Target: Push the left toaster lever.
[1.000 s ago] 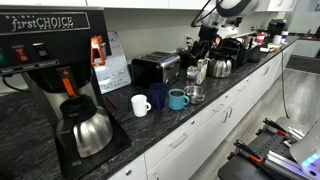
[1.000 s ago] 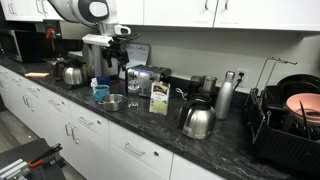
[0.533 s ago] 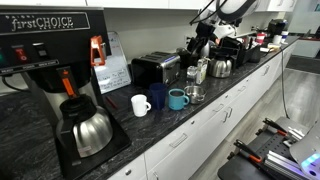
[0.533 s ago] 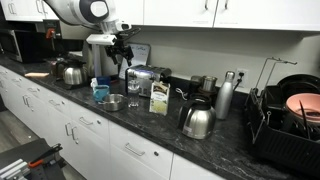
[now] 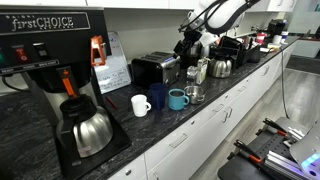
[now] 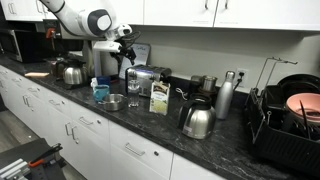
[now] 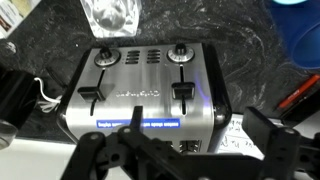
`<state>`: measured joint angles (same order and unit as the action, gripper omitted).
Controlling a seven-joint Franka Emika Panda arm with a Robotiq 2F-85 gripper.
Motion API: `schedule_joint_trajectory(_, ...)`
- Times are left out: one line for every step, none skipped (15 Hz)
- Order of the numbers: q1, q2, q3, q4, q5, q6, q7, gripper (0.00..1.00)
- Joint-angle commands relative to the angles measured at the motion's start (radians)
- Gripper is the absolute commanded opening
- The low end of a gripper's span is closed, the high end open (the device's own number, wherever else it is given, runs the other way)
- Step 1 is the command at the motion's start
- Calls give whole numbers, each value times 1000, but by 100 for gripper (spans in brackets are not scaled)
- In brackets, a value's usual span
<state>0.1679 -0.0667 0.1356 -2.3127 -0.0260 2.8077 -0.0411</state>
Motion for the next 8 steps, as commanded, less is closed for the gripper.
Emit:
schedule_joint_trajectory(-8, 79, 8, 59, -43, 93, 4, 100)
schedule_joint_trajectory(-7, 92, 7, 67, -48, 101, 0, 100)
schedule_joint_trajectory(-4, 101, -2, 71, -83, 111, 22, 100)
schedule_joint_trajectory(-6, 79, 7, 52, -39, 83, -1, 100)
schedule_joint_trajectory(-6, 87, 7, 54, -43, 85, 1, 100)
schedule_joint_trajectory(-6, 87, 7, 54, -42, 85, 1, 100)
schedule_joint_trajectory(-6, 86, 7, 54, -42, 85, 1, 100)
schedule_joint_trajectory(-6, 85, 7, 54, -42, 85, 1, 100)
